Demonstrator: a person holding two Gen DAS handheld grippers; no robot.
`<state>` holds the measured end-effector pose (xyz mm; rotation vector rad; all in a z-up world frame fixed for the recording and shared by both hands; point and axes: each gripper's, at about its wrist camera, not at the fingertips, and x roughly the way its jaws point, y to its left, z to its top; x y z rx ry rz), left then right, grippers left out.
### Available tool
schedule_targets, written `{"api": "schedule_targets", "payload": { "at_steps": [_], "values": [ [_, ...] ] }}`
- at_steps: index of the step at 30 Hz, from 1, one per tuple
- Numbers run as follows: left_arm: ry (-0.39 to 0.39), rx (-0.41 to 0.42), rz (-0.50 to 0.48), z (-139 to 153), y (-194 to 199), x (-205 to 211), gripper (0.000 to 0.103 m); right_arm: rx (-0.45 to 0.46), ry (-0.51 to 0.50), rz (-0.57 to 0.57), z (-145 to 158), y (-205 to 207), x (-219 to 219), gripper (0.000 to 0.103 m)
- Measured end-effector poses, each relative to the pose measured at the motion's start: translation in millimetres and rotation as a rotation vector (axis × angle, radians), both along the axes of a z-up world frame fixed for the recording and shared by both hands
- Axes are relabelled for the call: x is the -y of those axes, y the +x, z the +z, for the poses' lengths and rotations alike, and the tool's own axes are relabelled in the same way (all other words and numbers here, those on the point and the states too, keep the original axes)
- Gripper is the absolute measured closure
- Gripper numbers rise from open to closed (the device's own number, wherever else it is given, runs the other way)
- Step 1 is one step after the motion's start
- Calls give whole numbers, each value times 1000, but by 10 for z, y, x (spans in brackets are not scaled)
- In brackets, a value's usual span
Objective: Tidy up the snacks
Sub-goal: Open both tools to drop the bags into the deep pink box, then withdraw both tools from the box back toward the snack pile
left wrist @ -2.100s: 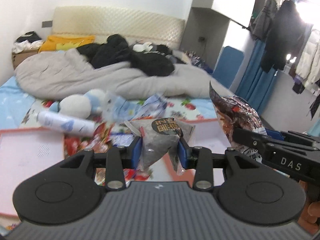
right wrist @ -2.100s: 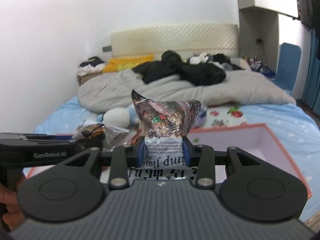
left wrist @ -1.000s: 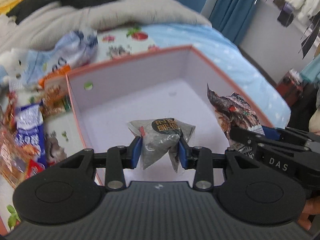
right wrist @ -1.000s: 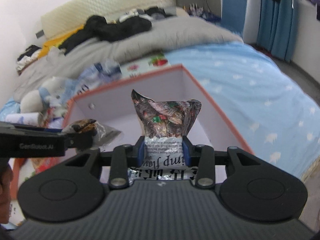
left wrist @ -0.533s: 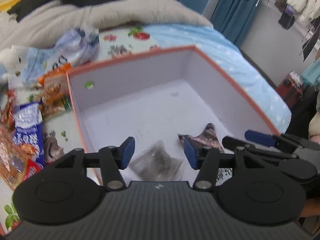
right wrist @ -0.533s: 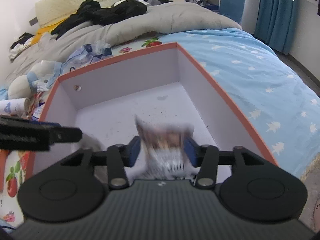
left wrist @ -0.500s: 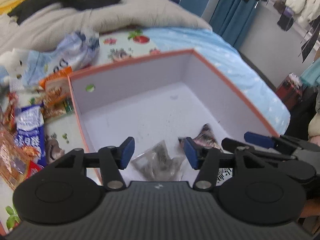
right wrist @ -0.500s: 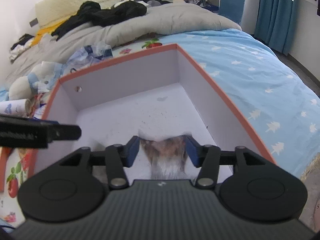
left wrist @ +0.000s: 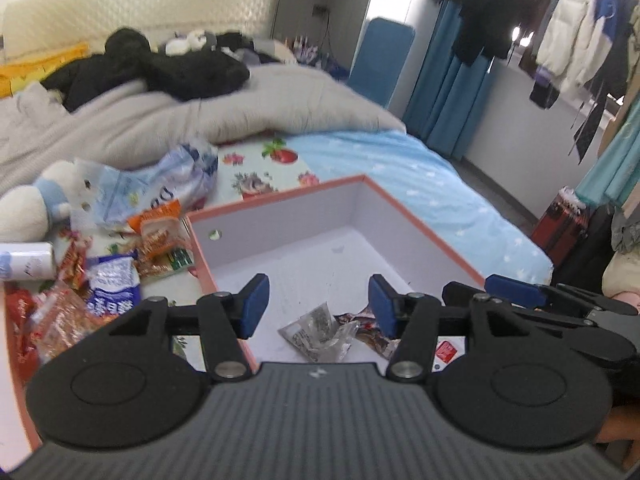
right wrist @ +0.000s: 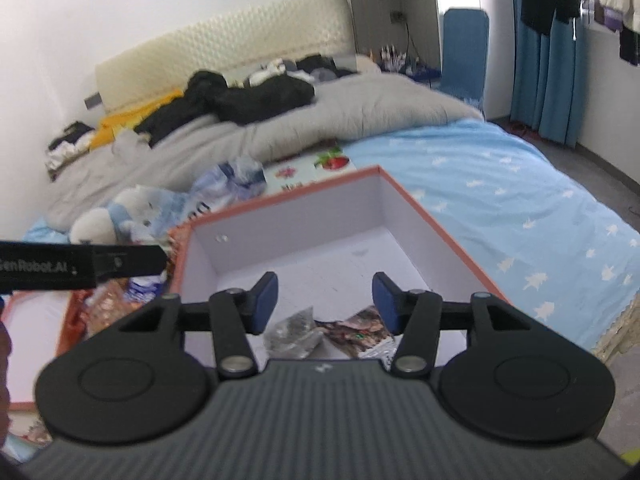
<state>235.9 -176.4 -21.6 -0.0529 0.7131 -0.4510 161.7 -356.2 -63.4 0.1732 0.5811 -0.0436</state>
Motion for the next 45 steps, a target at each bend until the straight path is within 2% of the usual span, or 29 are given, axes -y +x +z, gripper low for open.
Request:
{"api": "schedule_targets", "payload": {
  "at_steps": [6, 9, 18, 28, 35, 45],
  "values": [
    [-26, 85, 30, 319, -450, -258, 42, 82, 5, 9, 287, -278, -147, 48],
    [-33, 121, 53, 422, -650, -412, 42, 132, -64, 4, 396, -409, -273, 48],
    [-60, 157, 155, 484, -1215, -1001, 42, 171, -30, 92, 541, -655, -639, 48],
    [-68, 122, 315, 162, -1616, -1678, 42, 145, 6, 256, 371, -762, -1239, 48],
    [-57, 60, 425, -195, -1749, -2079, 42, 106, 114, 386, 109, -759, -1560, 48],
    [-109, -17, 519, -676, -1874, -2327, 41, 8, 70, 480, -298, -814, -1836, 48]
  ]
}}
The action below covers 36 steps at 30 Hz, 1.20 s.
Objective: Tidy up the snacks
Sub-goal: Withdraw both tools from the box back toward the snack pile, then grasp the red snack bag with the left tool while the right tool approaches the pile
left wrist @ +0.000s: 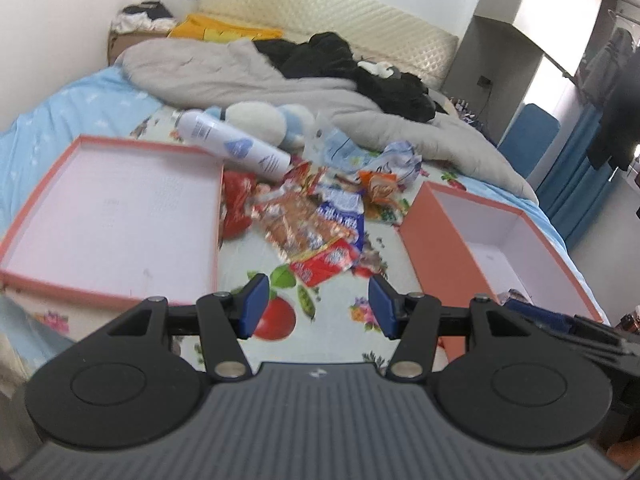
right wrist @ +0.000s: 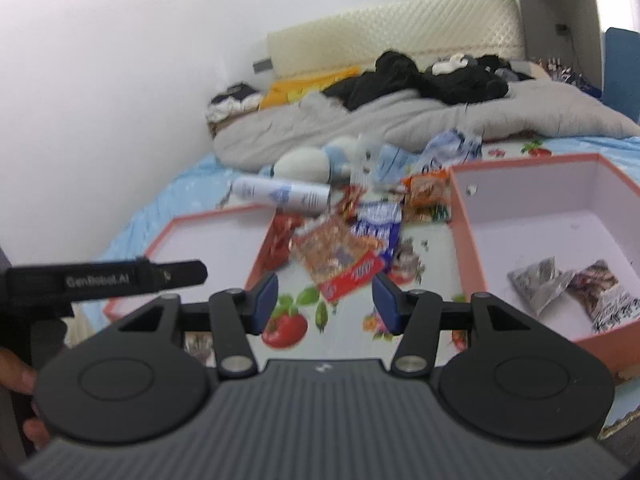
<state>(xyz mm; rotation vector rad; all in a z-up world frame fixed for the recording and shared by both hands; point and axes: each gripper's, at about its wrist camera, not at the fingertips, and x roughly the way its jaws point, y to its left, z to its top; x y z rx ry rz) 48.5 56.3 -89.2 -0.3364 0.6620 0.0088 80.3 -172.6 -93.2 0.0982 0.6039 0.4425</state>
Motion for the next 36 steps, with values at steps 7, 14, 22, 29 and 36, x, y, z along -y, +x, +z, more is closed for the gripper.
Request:
{"api": "schedule_targets", "payload": {
  "at_steps": [7, 14, 22, 29, 36],
  "values": [
    [-24, -74, -2, -358, 117, -28, 41, -40, -67, 27, -256, -76, -55, 48],
    [-3, -100, 8, -538, 405, -121, 41, -60, -78, 39, -423, 56, -124, 48],
    [79, -114, 6, -733, 929, -250, 41, -58, -61, 67, -621, 449, -281, 28],
    [190, -126, -18, -984, 1514, -394, 41, -83, -47, 28, -958, 957, -419, 29],
    [310, -160, -69, -1228, 2007, -456, 42, -166, -15, -18, -1340, 1473, -466, 39]
  ]
}}
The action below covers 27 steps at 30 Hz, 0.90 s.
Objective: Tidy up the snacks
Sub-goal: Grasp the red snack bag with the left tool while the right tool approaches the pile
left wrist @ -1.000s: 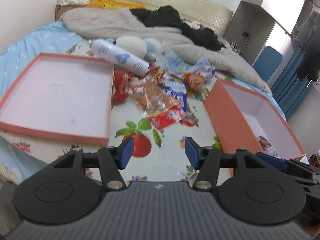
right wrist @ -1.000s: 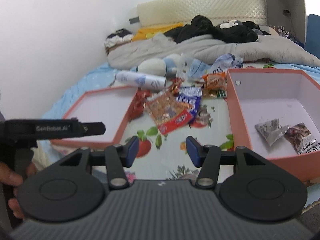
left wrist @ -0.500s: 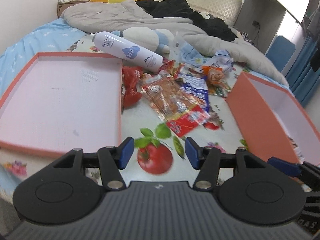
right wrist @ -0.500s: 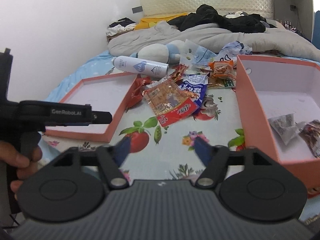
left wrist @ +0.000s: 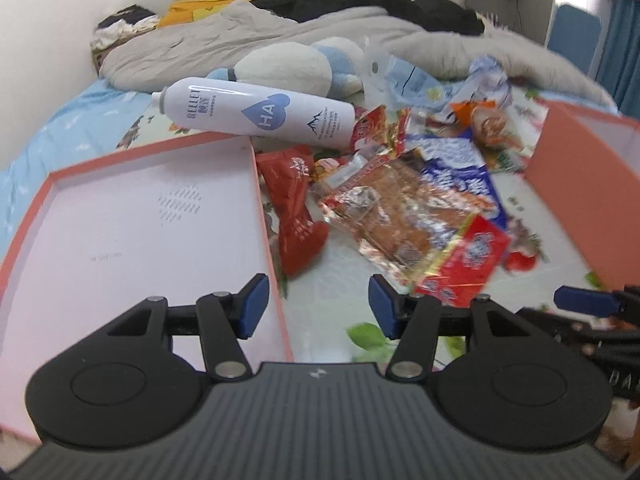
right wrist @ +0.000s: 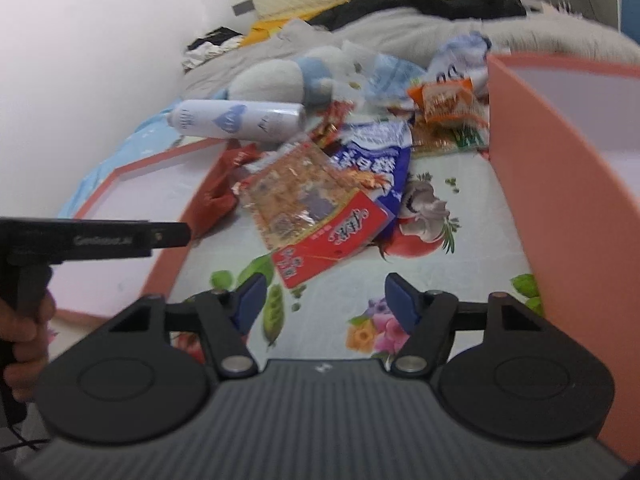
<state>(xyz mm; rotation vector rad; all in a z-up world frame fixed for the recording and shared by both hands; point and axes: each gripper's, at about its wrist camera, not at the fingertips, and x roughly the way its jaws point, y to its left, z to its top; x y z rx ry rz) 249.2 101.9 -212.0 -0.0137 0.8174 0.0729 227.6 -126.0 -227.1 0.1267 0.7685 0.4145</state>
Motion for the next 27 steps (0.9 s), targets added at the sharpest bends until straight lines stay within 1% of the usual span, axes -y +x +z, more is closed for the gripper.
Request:
{"api": "schedule_targets", "payload": {
  "at_steps": [2, 7, 8, 10, 15, 17, 19, 22, 24, 26, 27],
  "values": [
    [10, -4, -13, -42, 111, -29, 42, -21, 15, -14, -74, 124, -10, 44],
    [69, -3, -62, -91, 376, -35, 44, -23, 28, -50, -151, 380, -40, 45],
    [82, -4, -77, -96, 417, -24, 46, -24, 31, -54, -163, 428, -47, 46],
    [99, -7, -109, -113, 496, -11, 47, -22, 28, -67, -178, 503, -60, 48],
    [159, -27, -170, -187, 608, 53, 48, -25, 24, -88, -216, 647, -70, 52],
    [186, -41, -183, -237, 637, 67, 48, -40, 29, -90, -243, 689, -69, 58],
    [207, -59, -180, -292, 670, 70, 51, -33, 20, -88, -252, 702, -89, 61],
    [216, -77, -174, -358, 703, 72, 56, -20, -1, -106, -254, 693, -113, 65],
    [239, -93, -179, -423, 718, 81, 67, -15, -15, -121, -257, 691, -128, 71],
    [258, -89, -185, -453, 708, 86, 69, -14, -26, -127, -256, 688, -134, 84],
    [260, -88, -185, -453, 703, 90, 71, -14, -23, -124, -252, 683, -130, 87]
  ]
}}
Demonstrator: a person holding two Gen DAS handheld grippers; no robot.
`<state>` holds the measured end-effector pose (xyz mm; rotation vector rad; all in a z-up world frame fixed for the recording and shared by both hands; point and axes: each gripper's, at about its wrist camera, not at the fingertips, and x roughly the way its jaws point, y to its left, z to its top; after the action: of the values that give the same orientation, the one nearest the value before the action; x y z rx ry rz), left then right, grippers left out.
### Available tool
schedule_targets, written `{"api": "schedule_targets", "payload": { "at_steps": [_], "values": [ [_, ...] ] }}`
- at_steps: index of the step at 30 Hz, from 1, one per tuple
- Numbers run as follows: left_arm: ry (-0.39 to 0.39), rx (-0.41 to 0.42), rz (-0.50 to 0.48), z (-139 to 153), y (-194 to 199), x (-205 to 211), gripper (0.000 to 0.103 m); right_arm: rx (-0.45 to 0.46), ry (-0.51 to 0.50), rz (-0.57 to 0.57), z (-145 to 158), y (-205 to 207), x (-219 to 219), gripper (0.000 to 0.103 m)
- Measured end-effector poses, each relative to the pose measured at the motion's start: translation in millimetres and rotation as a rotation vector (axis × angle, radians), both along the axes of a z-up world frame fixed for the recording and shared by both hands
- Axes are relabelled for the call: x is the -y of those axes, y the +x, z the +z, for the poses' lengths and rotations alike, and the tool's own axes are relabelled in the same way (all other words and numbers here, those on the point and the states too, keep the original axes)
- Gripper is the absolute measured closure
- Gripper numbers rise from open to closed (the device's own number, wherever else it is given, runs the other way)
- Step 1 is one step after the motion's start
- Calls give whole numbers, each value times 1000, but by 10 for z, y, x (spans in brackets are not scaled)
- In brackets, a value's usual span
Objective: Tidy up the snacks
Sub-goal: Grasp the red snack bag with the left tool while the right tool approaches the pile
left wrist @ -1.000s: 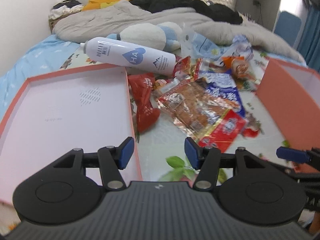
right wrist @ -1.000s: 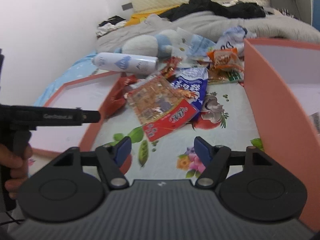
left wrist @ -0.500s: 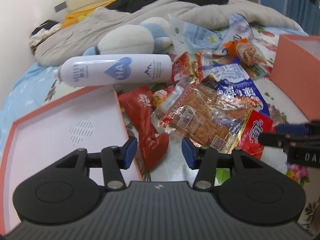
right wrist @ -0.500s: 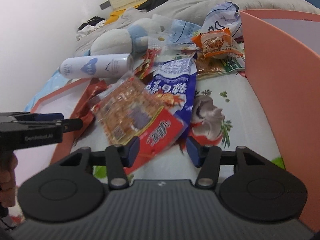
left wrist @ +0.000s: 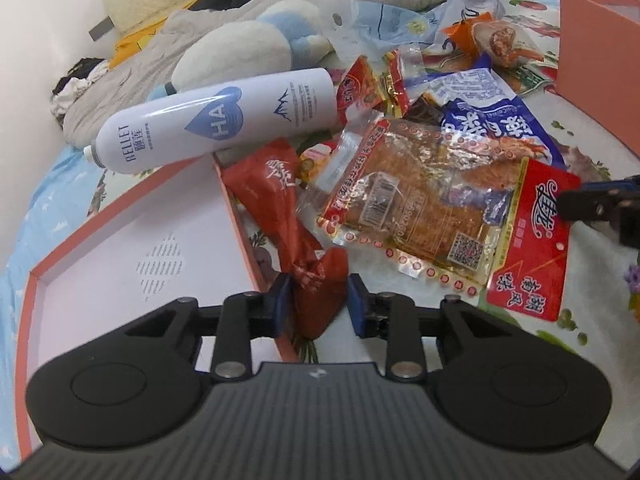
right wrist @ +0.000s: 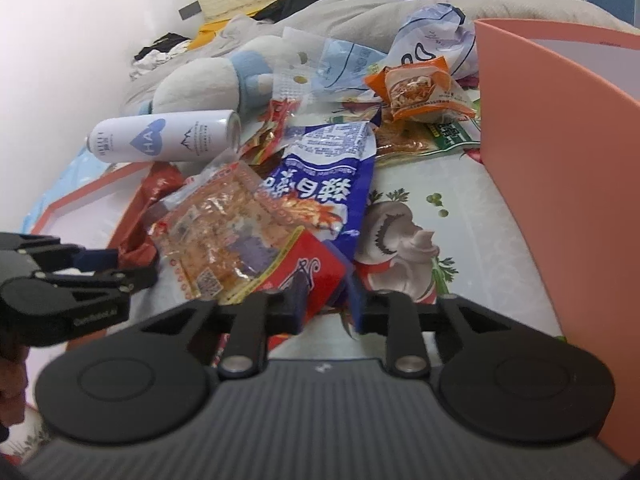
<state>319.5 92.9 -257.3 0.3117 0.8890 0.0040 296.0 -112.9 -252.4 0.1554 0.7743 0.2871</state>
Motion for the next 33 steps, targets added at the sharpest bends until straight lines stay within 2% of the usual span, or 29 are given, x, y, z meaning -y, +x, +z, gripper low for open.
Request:
{"api": "schedule_targets", "payload": {
  "at_steps": [2, 5, 15, 19, 27, 33],
  "values": [
    [-11, 1, -1, 9, -29, -4, 72, 6, 2, 9, 16, -25, 2, 96],
    [-17, 11, -7, 43, -108, 37, 74, 17, -13, 24, 53, -80, -11, 100],
    [-126, 37, 12, 231, -589, 226, 75, 41, -25, 7, 276, -452, 132, 100],
    [-163, 32, 7, 259, -814, 340, 75, 41, -32, -31, 393, -617, 276, 100],
    [-233, 6, -14, 351, -1314, 515, 75, 46, -88, -27, 568, -1057, 418, 100],
    [-300, -9, -9, 411, -1684, 588, 75, 14, -117, -20, 604, -1438, 488, 100]
  ]
}}
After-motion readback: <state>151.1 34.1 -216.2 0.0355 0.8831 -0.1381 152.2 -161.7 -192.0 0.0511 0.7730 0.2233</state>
